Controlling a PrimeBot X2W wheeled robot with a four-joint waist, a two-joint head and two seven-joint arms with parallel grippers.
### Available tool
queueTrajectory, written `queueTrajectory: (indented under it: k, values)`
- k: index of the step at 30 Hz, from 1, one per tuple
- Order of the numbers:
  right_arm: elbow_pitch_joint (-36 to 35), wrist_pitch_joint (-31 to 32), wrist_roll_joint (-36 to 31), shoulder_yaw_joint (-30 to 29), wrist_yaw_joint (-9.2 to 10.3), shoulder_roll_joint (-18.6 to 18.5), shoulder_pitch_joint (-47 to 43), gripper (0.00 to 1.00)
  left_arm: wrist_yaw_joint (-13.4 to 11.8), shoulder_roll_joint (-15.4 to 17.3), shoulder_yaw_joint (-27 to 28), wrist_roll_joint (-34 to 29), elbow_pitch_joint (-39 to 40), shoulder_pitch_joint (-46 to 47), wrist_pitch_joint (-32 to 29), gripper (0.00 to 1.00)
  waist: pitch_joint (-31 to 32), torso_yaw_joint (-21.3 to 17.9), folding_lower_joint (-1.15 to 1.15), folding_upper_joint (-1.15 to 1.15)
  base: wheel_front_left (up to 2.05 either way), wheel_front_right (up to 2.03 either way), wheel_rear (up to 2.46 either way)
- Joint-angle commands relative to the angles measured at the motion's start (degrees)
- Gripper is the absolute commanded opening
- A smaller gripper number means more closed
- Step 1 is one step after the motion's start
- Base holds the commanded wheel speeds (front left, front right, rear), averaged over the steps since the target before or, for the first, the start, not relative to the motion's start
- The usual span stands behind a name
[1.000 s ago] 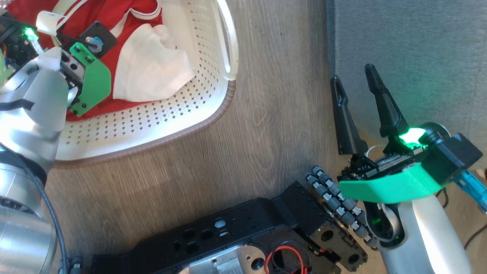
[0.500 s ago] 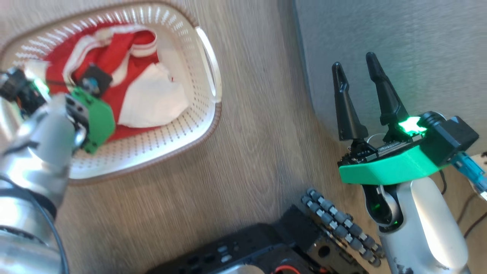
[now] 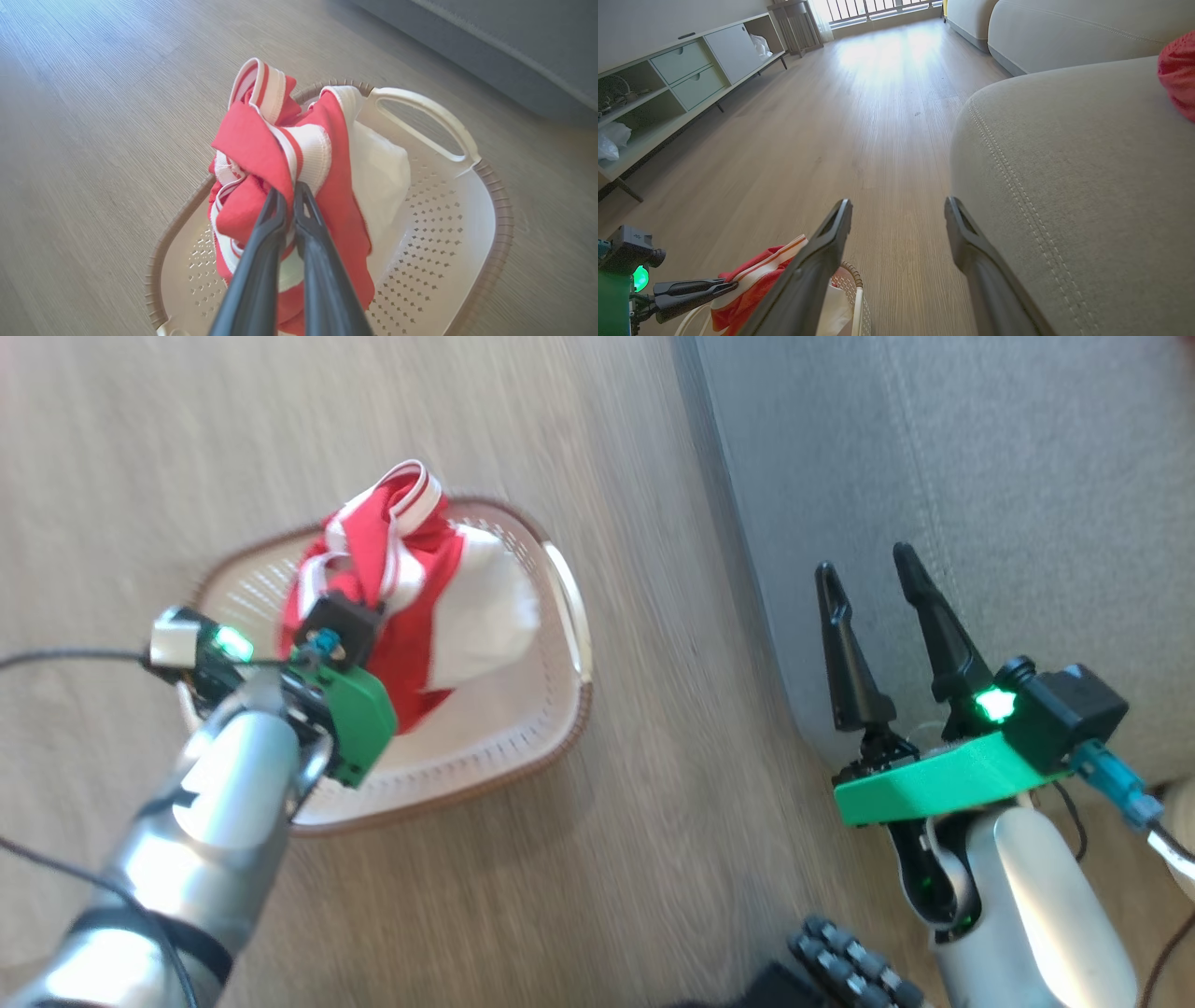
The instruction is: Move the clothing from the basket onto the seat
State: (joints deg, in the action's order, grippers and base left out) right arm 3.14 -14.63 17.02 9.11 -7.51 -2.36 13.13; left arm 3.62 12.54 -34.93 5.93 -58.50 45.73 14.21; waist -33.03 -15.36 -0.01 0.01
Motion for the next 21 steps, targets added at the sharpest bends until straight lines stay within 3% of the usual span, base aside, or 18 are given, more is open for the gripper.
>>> queueTrajectory:
  k: [1,8,21]
  values:
    - [-1.1,-0.4,-0.7,0.8,0.02,-0.5,-1.9,1.0,-0.7,1.0,2.1,0.6,3.2,-1.4,0.8,0.0,5.6,3.0,0.01,-0.01,0.0,0.0,0.0]
    - [1.6,-0.4,-3.2,-0.3,0.02,-0.5,-3.8,1.0,-2.2,-0.3,6.5,1.8,19.0,-9.7,0.8,0.0,14.8,7.1,0.01,-0.01,0.0,0.0,0.0]
    - [3.4,-0.4,-4.4,-2.5,0.02,-0.5,-6.9,1.0,-3.8,-2.9,17.7,0.7,42.2,-22.3,0.8,0.0,25.0,12.5,0.01,-0.01,0.0,0.0,0.0]
